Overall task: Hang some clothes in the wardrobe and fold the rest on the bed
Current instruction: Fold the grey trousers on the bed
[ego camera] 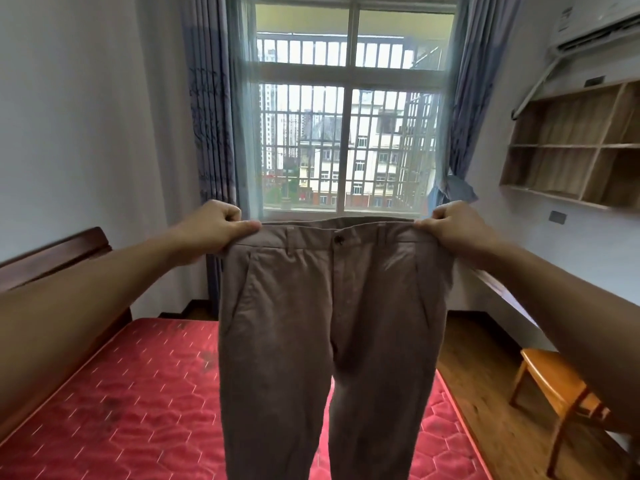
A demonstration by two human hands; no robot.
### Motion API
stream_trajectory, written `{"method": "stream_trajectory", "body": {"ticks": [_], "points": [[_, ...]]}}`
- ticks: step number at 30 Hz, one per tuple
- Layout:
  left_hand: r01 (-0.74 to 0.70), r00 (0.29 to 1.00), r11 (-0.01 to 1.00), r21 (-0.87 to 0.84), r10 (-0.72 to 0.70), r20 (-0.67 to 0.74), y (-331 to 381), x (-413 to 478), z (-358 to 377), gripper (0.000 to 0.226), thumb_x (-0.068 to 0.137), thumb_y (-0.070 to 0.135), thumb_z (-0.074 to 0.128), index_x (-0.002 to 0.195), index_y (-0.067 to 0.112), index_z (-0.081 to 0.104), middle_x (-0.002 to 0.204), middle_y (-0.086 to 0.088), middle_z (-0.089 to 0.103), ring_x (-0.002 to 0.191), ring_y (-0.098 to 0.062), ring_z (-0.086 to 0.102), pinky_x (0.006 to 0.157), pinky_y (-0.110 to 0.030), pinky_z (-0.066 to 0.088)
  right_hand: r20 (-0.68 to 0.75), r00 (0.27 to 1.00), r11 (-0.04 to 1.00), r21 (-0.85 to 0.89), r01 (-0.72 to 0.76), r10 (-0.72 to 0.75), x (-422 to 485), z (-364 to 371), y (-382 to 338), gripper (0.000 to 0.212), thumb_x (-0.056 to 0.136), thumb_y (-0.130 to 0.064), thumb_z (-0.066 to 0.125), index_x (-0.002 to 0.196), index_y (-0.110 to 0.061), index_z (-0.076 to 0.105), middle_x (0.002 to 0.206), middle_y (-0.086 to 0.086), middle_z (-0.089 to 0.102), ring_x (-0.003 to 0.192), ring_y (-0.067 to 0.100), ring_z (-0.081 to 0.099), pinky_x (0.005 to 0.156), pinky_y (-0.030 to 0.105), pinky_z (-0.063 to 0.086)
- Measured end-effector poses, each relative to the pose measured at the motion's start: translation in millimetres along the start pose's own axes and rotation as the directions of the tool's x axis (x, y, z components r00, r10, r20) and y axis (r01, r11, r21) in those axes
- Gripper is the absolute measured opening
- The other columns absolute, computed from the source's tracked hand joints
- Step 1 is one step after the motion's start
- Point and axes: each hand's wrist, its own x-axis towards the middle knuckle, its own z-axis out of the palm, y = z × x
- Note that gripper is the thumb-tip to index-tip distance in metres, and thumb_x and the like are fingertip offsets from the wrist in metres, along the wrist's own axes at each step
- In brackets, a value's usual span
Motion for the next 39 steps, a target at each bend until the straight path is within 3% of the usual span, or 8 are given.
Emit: {"method": "stream_trajectory", "body": {"ticks": [7, 10, 15, 20, 24, 31, 35, 39], "points": [[0.147, 0.968, 0.91, -0.387, -0.052, 0.245, 62.5, -15.5, 85.6, 0.017, 0.092, 0.016, 0.07, 0.084, 0.002, 0.064, 0.073, -0.009, 0.068, 0.071, -0.02, 0.071, 0.067, -0.03, 0.062, 0.296, 0.954, 0.924, 0.348, -0.155, 0.048, -25.2, 65.4, -50.8, 0.033, 0.084, -0.012, 0.078, 0.054, -0.014, 0.063, 0.045, -0.006, 0.054, 0.042, 0.006, 0.057, 0.044, 0.027, 0.053], [0.086, 0.968, 0.935, -0.343, 0.004, 0.253, 83.4, -25.6, 108.0, 0.019, 0.095, 0.016, 0.068, 0.094, -0.003, 0.067, 0.086, -0.014, 0.069, 0.081, -0.02, 0.071, 0.08, -0.035, 0.063, 0.334, 0.941, 0.875, 0.44, -0.2, 0.048, -34.6, 77.5, -64.9, 0.025, 0.085, -0.015, 0.077, 0.063, -0.012, 0.065, 0.056, 0.003, 0.058, 0.053, 0.016, 0.063, 0.059, 0.046, 0.063], [-0.141, 0.966, 0.987, 0.074, 0.121, 0.229, 89.4, -38.1, 120.5, 0.056, 0.068, 0.035, 0.092, 0.105, 0.009, 0.058, 0.102, -0.012, 0.068, 0.094, -0.027, 0.067, 0.084, -0.043, 0.058, 0.46, 0.887, 0.753, 0.565, -0.338, 0.053, -43.8, 70.3, -65.0, 0.019, 0.096, -0.008, 0.064, 0.093, 0.01, 0.071, 0.076, 0.019, 0.063, 0.061, 0.024, 0.064, 0.059, 0.037, 0.059], [-0.23, 0.96, 0.968, 0.102, 0.209, 0.188, 74.1, -37.3, 120.7, 0.031, 0.077, 0.012, 0.08, 0.102, 0.012, 0.062, 0.097, -0.005, 0.066, 0.091, -0.021, 0.065, 0.077, -0.036, 0.057, 0.394, 0.916, 0.867, 0.479, -0.136, -0.074, -44.2, 62.7, -45.2, 0.02, 0.094, -0.012, 0.063, 0.092, 0.004, 0.075, 0.077, 0.009, 0.068, 0.074, 0.016, 0.065, 0.069, 0.033, 0.055], [-0.235, 0.951, 0.971, 0.041, 0.221, 0.217, 58.2, -36.8, 102.7, 0.019, 0.082, 0.002, 0.072, 0.098, 0.011, 0.066, 0.096, -0.008, 0.069, 0.089, -0.024, 0.066, 0.077, -0.032, 0.057, 0.4, 0.888, 0.907, -0.246, 0.342, -0.226, -30.6, 42.0, -2.4, 0.029, 0.086, -0.057, 0.07, 0.104, -0.034, 0.072, 0.115, 0.001, 0.051, 0.11, 0.013, 0.048, 0.093, 0.034, 0.036], [-0.228, 0.954, 0.974, 0.004, 0.222, 0.2, 50.1, -31.9, 78.6, 0.019, 0.085, -0.008, 0.067, 0.096, 0.008, 0.065, 0.099, -0.018, 0.068, 0.1, -0.037, 0.064, 0.087, -0.043, 0.055, 0.476, 0.861, 0.951, -0.141, 0.275, -0.178, -25.1, 36.6, 31.5, 0.026, 0.074, -0.044, 0.086, 0.095, -0.039, 0.071, 0.122, 0.0, 0.045, 0.123, 0.021, 0.043, 0.113, 0.042, 0.037], [-0.223, 0.947, 0.975, -0.002, 0.217, 0.236, 46.7, -28.8, 68.9, 0.02, 0.086, -0.008, 0.065, 0.099, 0.008, 0.065, 0.1, -0.017, 0.068, 0.101, -0.034, 0.065, 0.09, -0.044, 0.055, 0.731, 0.678, 0.996, 0.05, 0.068, -0.084, -37.2, 42.0, 27.7, 0.029, 0.068, -0.036, 0.089, 0.092, -0.026, 0.078, 0.1, 0.002, 0.075, 0.094, 0.021, 0.069, 0.093, 0.045, 0.056], [-0.339, 0.909, 0.922, 0.188, 0.269, 0.318, 38.7, -25.0, 51.8, 0.028, 0.088, 0.003, 0.071, 0.104, 0.023, 0.059, 0.098, -0.002, 0.066, 0.091, -0.013, 0.065, 0.079, -0.03, 0.053, 0.523, 0.82, 0.97, 0.066, 0.232, -0.232, -26.8, 27.6, 9.7, 0.012, 0.076, -0.014, 0.084, 0.08, -0.007, 0.074, 0.077, 0.015, 0.07, 0.074, 0.016, 0.061, 0.079, 0.048, 0.053]]}}
